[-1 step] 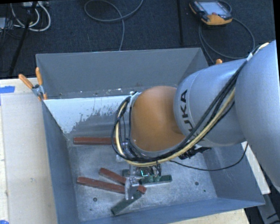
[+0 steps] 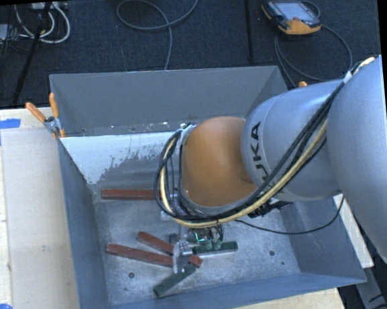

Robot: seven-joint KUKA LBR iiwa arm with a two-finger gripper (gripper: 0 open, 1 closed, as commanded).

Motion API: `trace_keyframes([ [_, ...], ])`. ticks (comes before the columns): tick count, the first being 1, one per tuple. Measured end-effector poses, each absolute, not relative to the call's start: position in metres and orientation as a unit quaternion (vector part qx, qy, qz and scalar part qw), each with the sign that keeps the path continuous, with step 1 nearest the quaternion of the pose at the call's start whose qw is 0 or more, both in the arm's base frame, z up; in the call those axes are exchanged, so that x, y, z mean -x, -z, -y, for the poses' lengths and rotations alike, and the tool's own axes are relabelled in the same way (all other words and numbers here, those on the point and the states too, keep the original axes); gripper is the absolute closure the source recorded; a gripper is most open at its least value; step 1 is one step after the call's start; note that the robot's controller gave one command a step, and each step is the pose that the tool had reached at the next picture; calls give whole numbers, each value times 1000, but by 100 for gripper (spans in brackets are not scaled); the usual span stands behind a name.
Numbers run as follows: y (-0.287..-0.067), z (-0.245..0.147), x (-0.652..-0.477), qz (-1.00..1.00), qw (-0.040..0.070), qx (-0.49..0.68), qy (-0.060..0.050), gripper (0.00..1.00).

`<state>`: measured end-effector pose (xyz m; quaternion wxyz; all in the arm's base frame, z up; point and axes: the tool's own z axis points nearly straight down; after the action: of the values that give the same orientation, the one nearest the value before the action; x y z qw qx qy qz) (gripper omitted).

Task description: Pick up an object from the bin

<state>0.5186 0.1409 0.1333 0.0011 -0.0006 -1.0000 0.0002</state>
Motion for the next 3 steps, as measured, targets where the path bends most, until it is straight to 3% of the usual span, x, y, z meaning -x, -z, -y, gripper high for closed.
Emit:
trace_keyframes([
  [1, -76, -139, -525, 999, -6, 46, 2, 100],
  [2, -76, -139, -525, 999, -6, 46, 2, 100],
  [3, -275, -134, -517, 999, 2, 40, -1, 100],
])
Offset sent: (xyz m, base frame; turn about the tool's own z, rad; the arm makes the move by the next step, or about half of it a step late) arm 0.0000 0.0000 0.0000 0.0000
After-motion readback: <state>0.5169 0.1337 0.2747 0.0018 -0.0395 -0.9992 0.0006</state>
